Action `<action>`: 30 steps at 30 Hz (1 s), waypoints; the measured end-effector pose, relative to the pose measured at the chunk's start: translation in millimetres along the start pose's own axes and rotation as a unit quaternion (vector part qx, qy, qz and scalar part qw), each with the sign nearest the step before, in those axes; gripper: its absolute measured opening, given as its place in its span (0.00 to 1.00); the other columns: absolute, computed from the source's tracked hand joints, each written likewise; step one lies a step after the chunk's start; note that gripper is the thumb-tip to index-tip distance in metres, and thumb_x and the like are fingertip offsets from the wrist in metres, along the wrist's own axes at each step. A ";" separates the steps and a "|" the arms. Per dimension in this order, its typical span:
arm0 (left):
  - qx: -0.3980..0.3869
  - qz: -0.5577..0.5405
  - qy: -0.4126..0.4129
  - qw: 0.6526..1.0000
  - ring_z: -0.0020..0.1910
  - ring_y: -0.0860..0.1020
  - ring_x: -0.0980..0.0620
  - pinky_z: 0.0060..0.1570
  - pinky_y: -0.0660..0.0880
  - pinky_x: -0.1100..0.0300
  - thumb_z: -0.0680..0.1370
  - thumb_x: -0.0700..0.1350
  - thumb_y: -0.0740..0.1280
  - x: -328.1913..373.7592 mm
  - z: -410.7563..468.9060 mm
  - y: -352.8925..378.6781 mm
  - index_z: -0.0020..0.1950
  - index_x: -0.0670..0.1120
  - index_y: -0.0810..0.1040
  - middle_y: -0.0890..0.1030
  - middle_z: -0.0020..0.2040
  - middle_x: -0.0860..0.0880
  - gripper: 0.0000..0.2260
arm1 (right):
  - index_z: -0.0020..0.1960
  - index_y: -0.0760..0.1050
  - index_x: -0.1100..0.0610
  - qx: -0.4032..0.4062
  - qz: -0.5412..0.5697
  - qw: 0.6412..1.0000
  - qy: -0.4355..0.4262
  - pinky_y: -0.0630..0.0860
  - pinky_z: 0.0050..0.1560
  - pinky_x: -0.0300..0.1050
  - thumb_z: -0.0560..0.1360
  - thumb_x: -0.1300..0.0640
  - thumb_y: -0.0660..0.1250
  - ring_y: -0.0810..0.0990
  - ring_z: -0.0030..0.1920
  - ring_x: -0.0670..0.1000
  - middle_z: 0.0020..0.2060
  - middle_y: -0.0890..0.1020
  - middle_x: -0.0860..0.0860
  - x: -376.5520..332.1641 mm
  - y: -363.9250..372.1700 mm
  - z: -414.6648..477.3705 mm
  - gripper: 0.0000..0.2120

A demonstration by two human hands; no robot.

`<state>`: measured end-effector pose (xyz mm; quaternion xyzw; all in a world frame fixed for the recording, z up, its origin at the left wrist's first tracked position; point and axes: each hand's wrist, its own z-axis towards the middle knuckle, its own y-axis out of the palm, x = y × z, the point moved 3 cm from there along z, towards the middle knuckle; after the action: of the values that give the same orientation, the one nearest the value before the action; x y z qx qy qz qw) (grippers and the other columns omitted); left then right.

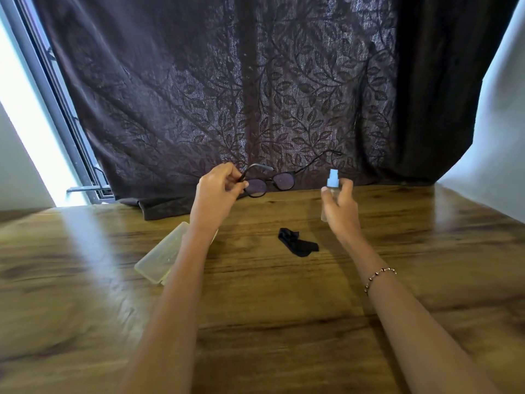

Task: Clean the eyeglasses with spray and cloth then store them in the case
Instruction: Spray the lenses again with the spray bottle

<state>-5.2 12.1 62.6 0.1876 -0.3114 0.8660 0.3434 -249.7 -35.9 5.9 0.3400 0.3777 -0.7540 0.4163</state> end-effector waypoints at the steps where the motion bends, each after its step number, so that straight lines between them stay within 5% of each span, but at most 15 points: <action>1: 0.001 -0.001 0.000 1.000 0.39 0.79 0.50 0.39 0.72 0.71 0.71 0.38 0.73 -0.2 0.0 -0.2 0.41 0.42 0.76 0.79 0.40 0.47 0.07 | 0.56 0.61 0.48 0.003 -0.001 1.000 0.009 0.74 0.34 0.37 0.81 0.53 0.59 0.77 0.36 0.47 0.38 0.76 0.45 2.4 -2.5 2.0 0.07; 4: -0.001 -0.006 -0.002 1.000 0.39 0.79 0.50 0.39 0.74 0.69 0.71 0.38 0.73 -0.5 0.2 0.0 0.41 0.42 0.76 0.80 0.41 0.46 0.06 | 0.59 0.62 0.51 0.019 -0.019 0.999 0.041 0.77 0.46 0.51 0.79 0.57 0.62 0.78 0.45 0.53 0.41 0.75 0.45 10.8 -9.8 4.7 0.11; 9: -0.001 -0.007 -0.005 1.000 0.39 0.79 0.49 0.39 0.74 0.68 0.72 0.38 0.73 0.2 1.6 0.5 0.42 0.40 0.76 0.80 0.40 0.44 0.06 | 0.62 0.62 0.54 0.023 -0.029 0.992 0.121 0.79 0.51 0.56 0.79 0.59 0.63 0.79 0.50 0.56 0.55 0.77 0.57 20.8 -20.1 5.2 0.15; 22: -0.002 -0.010 -0.009 1.000 0.39 0.81 0.50 0.42 0.77 0.62 0.72 0.39 0.73 -4.7 1.7 0.3 0.43 0.41 0.76 0.81 0.40 0.45 0.06 | 0.62 0.65 0.57 -0.006 -0.022 0.984 0.174 0.69 0.31 0.36 0.73 0.58 0.72 0.75 0.42 0.48 0.56 0.75 0.56 25.1 -28.3 7.1 0.22; 25: 0.003 -0.009 -0.010 1.000 0.39 0.80 0.50 0.41 0.77 0.62 0.72 0.39 0.73 -6.9 2.6 0.3 0.43 0.41 0.76 0.81 0.41 0.45 0.06 | 0.56 0.70 0.58 0.108 -0.184 0.976 0.034 0.73 0.48 0.46 0.71 0.51 0.74 0.75 0.52 0.54 0.51 0.77 0.55 3.7 -37.8 4.0 0.21; 27: 0.010 -0.004 -0.013 1.000 0.40 0.80 0.50 0.41 0.77 0.63 0.72 0.39 0.73 -8.2 2.5 0.4 0.43 0.42 0.76 0.81 0.41 0.45 0.06 | 0.47 0.75 0.59 0.188 -0.266 0.939 -0.113 0.70 0.46 0.45 0.72 0.50 0.72 0.75 0.46 0.53 0.42 0.79 0.54 -21.0 -35.9 -1.0 0.14; 30: 0.016 0.004 -0.022 1.000 0.40 0.80 0.50 0.43 0.78 0.58 0.72 0.39 0.73 -10.9 1.4 1.1 0.42 0.43 0.76 0.81 0.41 0.46 0.06 | 0.33 0.74 0.57 0.022 -0.283 0.953 -0.104 0.71 0.34 0.40 0.75 0.42 0.66 0.73 0.30 0.49 0.26 0.74 0.48 -34.7 -8.6 -5.4 0.20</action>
<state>1.7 5.3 57.4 0.2105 -0.3059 0.8678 0.3302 -241.6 -15.3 34.4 0.1479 0.3959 -0.8803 0.2154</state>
